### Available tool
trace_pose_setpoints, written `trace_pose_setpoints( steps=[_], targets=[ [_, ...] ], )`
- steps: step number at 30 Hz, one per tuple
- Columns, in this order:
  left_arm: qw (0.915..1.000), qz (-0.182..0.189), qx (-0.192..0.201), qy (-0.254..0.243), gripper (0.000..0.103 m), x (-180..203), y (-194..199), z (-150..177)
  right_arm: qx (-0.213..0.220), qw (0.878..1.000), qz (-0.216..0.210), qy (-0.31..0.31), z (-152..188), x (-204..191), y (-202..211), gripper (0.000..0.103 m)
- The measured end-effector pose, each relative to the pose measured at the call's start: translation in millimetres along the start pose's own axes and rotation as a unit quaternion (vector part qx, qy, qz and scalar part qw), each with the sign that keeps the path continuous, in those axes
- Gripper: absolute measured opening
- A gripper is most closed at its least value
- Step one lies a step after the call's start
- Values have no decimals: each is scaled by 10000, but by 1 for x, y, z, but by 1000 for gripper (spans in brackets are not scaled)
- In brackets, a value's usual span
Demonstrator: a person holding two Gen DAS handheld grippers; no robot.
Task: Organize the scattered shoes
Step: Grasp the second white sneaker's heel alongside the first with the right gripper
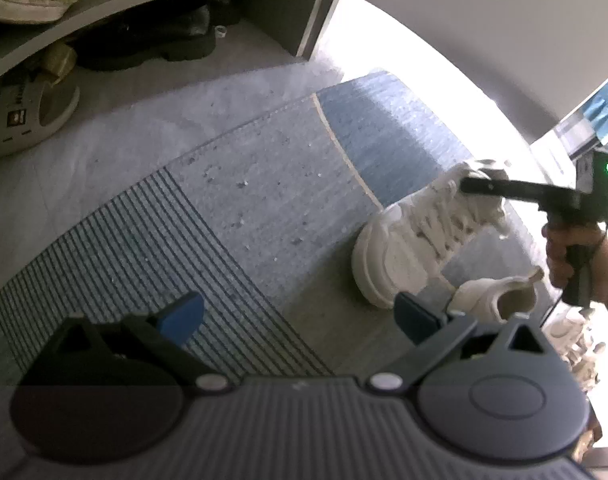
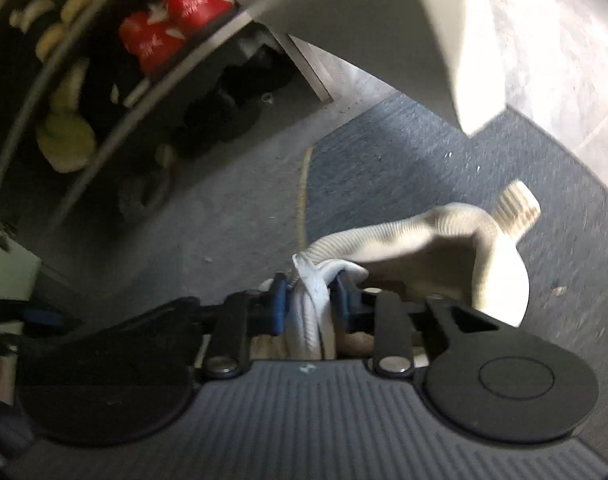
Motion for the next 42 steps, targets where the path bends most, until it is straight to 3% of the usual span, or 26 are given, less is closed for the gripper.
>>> trace_pose_setpoints(
  steps=[2, 8, 13, 18, 24, 31, 35, 36, 38, 40, 42],
  targets=[
    [10000, 9, -4, 9, 102, 1, -1, -1, 35, 9996, -197, -205, 6, -5, 9, 15],
    [10000, 29, -22, -25, 102, 4, -3, -3, 24, 9975, -527, -471, 15, -33, 25, 14],
    [10000, 59, -7, -35, 102, 7, -5, -5, 127, 9880, -960, -1202, 23, -47, 36, 13],
    [10000, 22, -1, -13, 102, 5, -7, -5, -435, 9870, -936, -1232, 50, -70, 18, 13],
    [10000, 21, 11, 34, 102, 0, -5, -4, -1068, 9828, -629, -1371, 89, -64, -14, 14],
    [9998, -109, 142, -37, 102, 0, 3, -11, -1198, 9838, -400, -1270, 87, -65, -30, 18],
    [9973, -383, 379, -497, 100, 7, 27, -40, -1022, 9823, -230, -1550, 77, -70, 2, 33],
    [9941, -541, 548, -763, 100, 12, 42, -56, -957, 9818, -210, -1629, 74, -70, 14, 37],
    [9848, -834, 1027, -1125, 101, 23, 77, -87, -811, 9812, -50, -1752, 66, -76, 39, 56],
    [9755, -1000, 1377, -1392, 101, 40, 111, -115, -678, 9798, 156, -1874, 59, -81, 60, 62],
    [9671, -945, 1721, -1619, 103, 65, 155, -143, -581, 9745, 411, -2127, 48, -86, 85, 62]
  ],
)
Point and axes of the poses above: each gripper's, at about its wrist camera, not at the fingertips, and y roughly against the way its jaws point, x to its right, z to its underside, the point moved 3 cm from there along -y, roughly the way its jaws point, and after that the axes turned 8 degrees about -y, right-handed, at the moved point
